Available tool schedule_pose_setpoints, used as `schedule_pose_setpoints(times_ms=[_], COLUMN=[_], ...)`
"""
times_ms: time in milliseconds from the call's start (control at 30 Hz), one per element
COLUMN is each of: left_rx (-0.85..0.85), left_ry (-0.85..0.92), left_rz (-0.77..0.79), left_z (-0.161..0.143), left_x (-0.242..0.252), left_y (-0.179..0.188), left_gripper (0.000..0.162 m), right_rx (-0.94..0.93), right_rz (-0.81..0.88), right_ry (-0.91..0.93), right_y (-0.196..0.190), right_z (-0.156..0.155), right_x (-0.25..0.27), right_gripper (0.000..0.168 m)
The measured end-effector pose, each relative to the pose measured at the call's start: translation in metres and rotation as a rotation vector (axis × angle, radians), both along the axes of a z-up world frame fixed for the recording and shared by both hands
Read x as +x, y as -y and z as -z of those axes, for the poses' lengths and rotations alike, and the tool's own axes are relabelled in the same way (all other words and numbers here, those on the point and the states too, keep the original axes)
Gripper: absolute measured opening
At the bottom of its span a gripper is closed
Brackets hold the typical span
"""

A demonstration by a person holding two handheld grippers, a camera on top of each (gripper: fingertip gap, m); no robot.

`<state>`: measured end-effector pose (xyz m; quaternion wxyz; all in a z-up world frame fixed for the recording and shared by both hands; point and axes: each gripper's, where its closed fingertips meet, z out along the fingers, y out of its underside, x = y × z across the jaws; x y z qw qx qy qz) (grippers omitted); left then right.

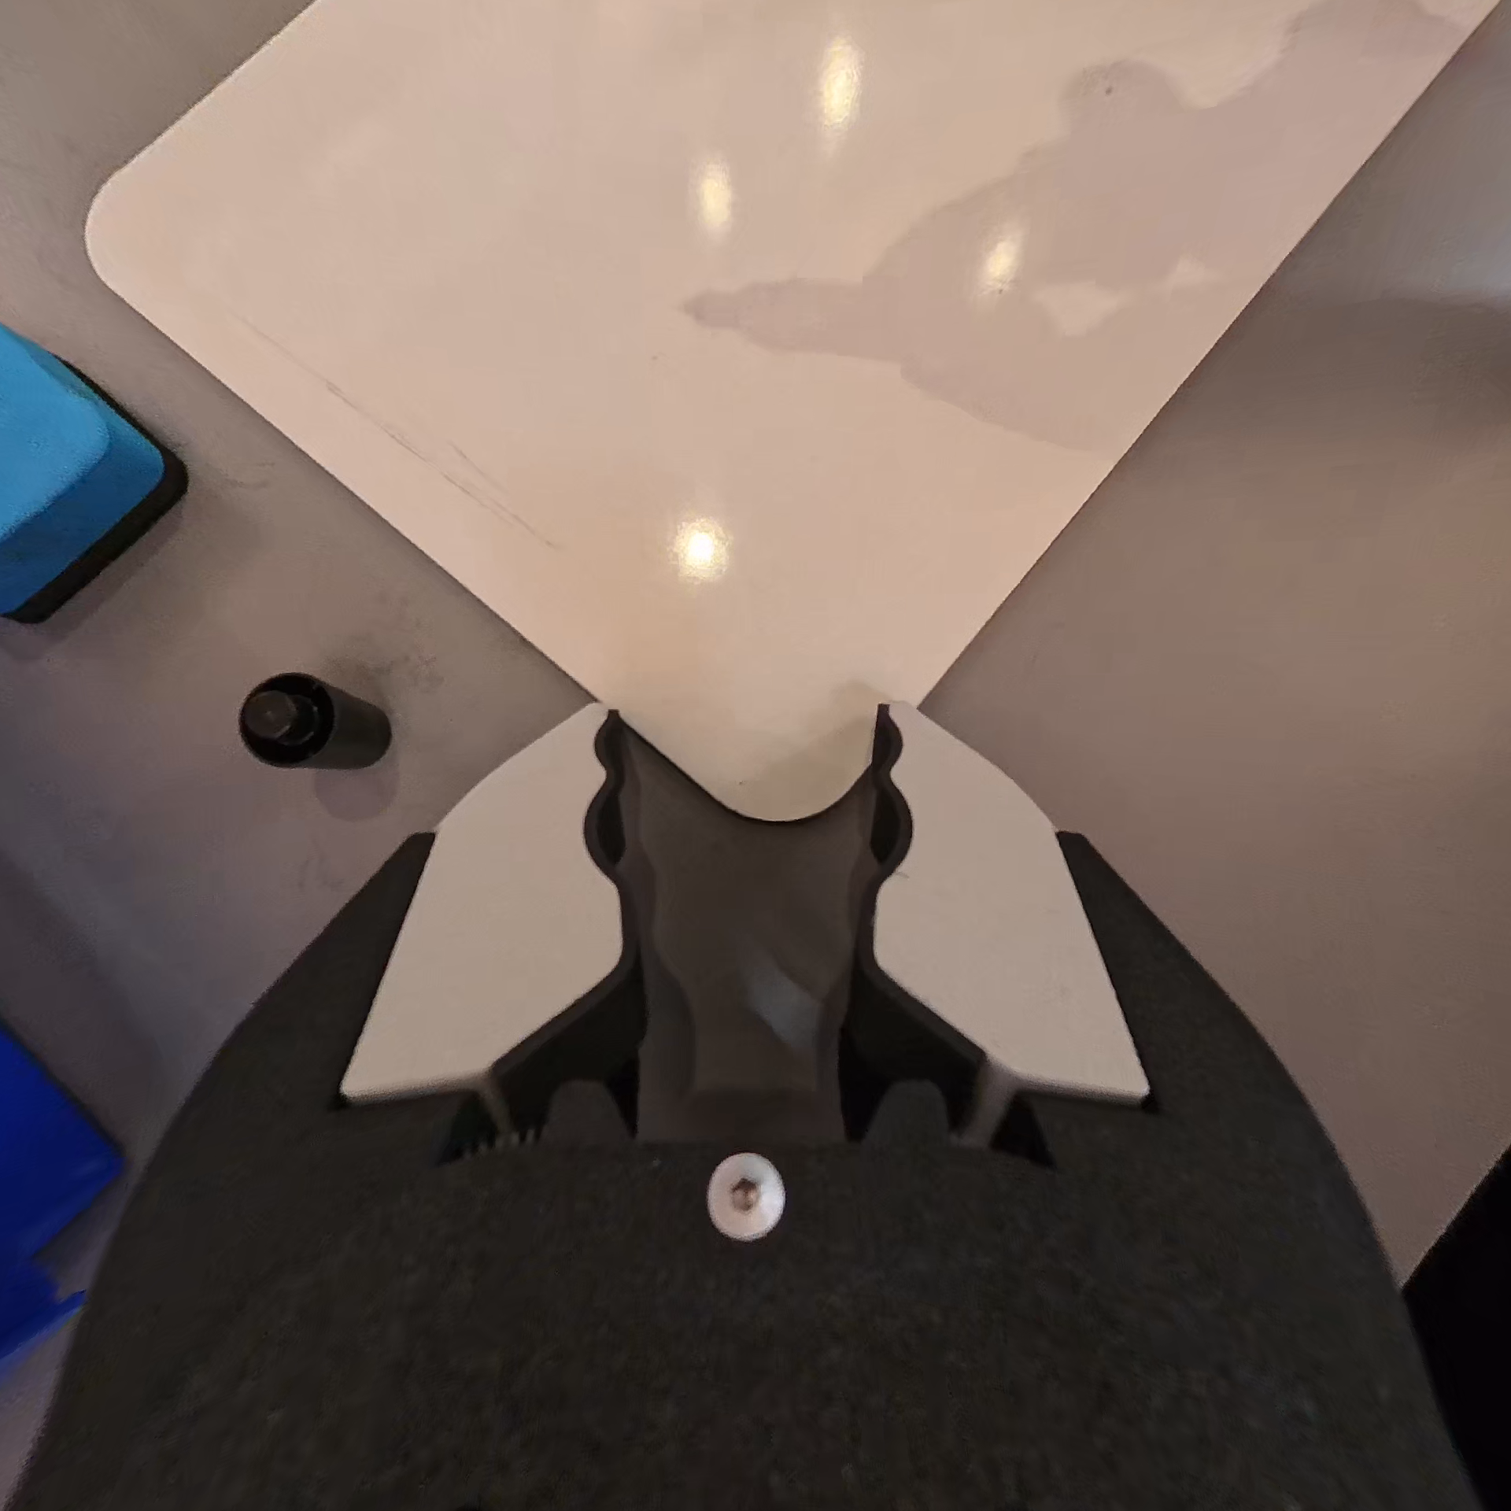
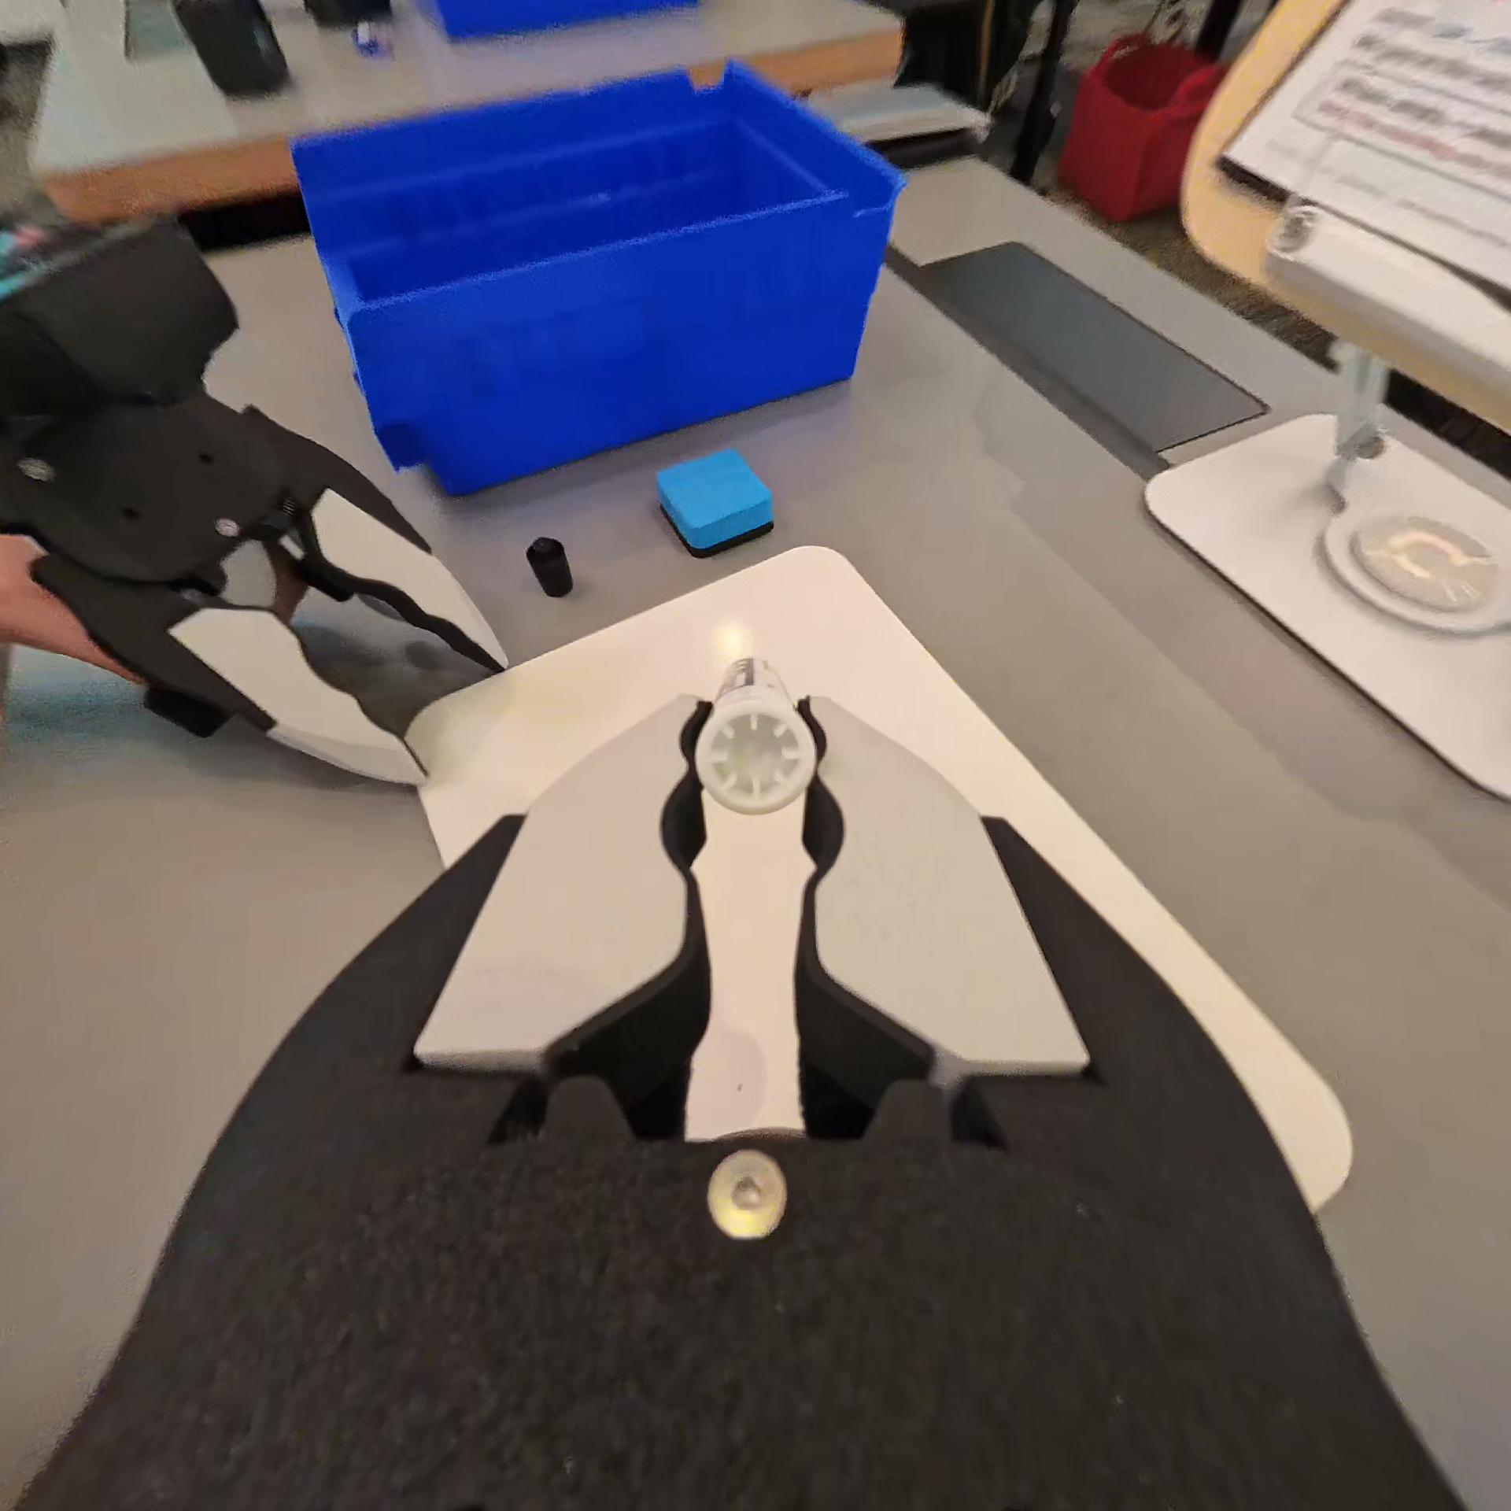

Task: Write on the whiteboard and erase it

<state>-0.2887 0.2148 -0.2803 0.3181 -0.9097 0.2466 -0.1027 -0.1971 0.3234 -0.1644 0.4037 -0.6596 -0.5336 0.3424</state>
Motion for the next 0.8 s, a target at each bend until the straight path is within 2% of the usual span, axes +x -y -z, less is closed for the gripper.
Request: schedule_pose_setpoints(times_ms=[67,100,200,433,800], left_rx=[0.009,0.025,0.032,0.016,0.025], left_ry=[0.013,0.04,0.108,0.056,0.065], left_rz=[0.004,0.016,0.025,0.036,0.021], left_z=[-0.002,-0.006,-0.013,-0.002,-0.002], left_x=[0.002,0.006,0.011,0.008,0.003], left_y=[0.0,0.0,0.0,0.002,0.002], left_gripper=[0.057,0.047,0.038,0.002,0.0], right_rx=[0.017,0.027,0.038,0.049,-0.015], right_rz=[-0.045,-0.061,-0.088,-0.111,-0.12], right_ry=[0.088,0.132,0.224,0.325,0.48], right_y=[-0.002,-0.004,-0.01,-0.012,-0.013], right_z=[0.006,0.009,0.014,0.011,0.036], right_x=[-0.019,-0.027,-0.046,-0.072,-0.093], right_gripper=[0.02,0.02,0.02,0.02,0.02])
